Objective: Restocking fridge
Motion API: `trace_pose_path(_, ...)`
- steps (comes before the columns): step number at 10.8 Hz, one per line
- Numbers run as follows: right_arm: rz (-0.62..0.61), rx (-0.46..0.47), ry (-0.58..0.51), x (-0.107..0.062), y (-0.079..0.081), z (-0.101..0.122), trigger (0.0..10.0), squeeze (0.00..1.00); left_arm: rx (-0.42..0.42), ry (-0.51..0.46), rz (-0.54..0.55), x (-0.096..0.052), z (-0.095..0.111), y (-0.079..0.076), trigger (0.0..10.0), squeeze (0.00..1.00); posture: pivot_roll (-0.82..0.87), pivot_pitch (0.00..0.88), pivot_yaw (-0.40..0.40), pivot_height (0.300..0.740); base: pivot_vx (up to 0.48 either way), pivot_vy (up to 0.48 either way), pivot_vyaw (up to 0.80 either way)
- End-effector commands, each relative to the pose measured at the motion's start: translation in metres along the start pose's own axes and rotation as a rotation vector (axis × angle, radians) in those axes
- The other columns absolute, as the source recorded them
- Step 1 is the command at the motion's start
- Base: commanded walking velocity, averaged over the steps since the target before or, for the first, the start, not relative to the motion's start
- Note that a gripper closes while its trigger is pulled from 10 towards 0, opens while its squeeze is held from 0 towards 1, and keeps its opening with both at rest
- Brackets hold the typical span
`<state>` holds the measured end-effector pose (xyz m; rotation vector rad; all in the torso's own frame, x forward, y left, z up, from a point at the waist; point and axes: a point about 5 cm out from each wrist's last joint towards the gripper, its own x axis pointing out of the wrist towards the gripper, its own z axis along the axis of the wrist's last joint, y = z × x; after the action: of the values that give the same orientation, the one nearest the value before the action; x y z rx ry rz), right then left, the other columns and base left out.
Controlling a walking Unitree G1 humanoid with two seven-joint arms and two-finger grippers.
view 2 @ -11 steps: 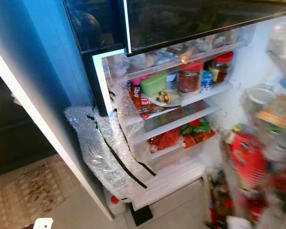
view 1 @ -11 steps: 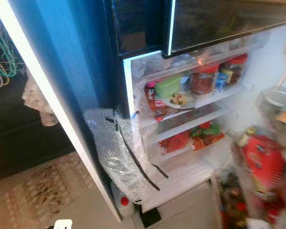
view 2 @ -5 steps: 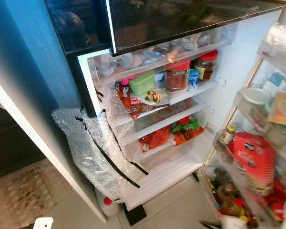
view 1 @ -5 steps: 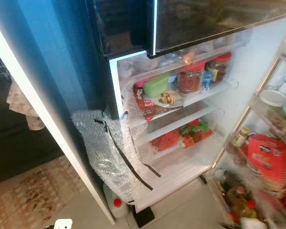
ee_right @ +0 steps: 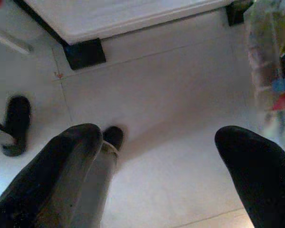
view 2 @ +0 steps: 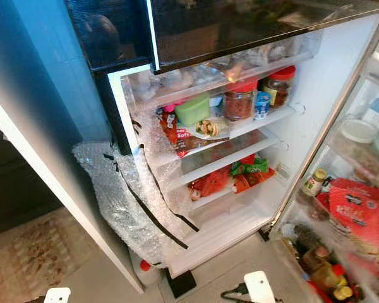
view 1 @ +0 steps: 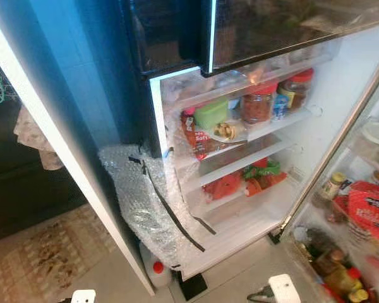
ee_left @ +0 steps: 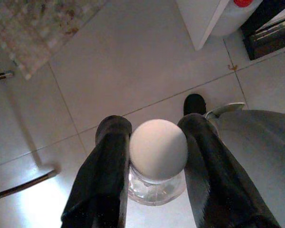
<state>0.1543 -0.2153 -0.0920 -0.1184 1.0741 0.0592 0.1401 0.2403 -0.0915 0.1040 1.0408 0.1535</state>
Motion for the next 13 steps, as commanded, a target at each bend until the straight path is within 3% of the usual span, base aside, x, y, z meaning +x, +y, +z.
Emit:
trace_pose_path(1,0.007,0.115,-0.035,0.001,0.000,0.006,10.0,0.00,0.028,0.018,0.008,-0.001,-0.002,0.005,10.0,0.00,-0.05,0.000,0.045,0.740,0.000,0.000,0.00)
trace_pose_path(2,-0.016,0.159,-0.048,0.000,-0.003,0.007,10.0,0.00,0.030,0.017,0.008,-0.001,-0.002,0.005,10.0,0.00,-0.05,0.000,0.047,0.740,0.000,0.000,0.00)
trace_pose_path(3,-0.138,0.392,-0.044,-0.002,-0.016,-0.001,10.0,0.00,0.028,0.016,0.007,-0.001,-0.002,0.005,10.0,0.00,-0.04,0.000,0.049,0.740,0.000,0.000,0.00)
trace_pose_path(4,-0.161,0.447,-0.029,-0.004,-0.016,-0.010,10.0,0.00,0.026,0.015,0.005,-0.001,-0.002,0.005,10.0,0.00,-0.04,0.000,0.049,0.740,0.000,0.000,0.00)
trace_pose_path(7,-0.150,0.457,-0.057,-0.003,-0.027,0.008,10.0,0.00,0.023,0.011,0.010,-0.001,-0.002,0.005,10.0,0.00,-0.03,0.000,0.038,0.740,0.000,0.000,0.00)
trace_pose_path(10,-0.181,0.393,-0.089,-0.004,-0.042,0.027,10.0,0.00,0.028,0.013,0.011,-0.001,-0.003,0.005,10.0,0.00,-0.03,0.000,0.040,0.740,0.000,0.000,0.00)
trace_pose_path(11,-0.167,0.310,-0.093,-0.005,-0.045,0.033,10.0,0.00,0.034,0.013,0.011,-0.001,-0.003,0.006,10.0,0.00,-0.03,0.000,0.041,0.740,0.000,0.000,0.00)
trace_pose_path(13,-0.149,0.301,-0.087,-0.004,-0.039,0.029,10.0,0.00,0.036,0.013,0.013,-0.001,-0.003,0.006,10.0,0.00,-0.03,0.000,0.040,0.740,0.000,-0.124,0.34)
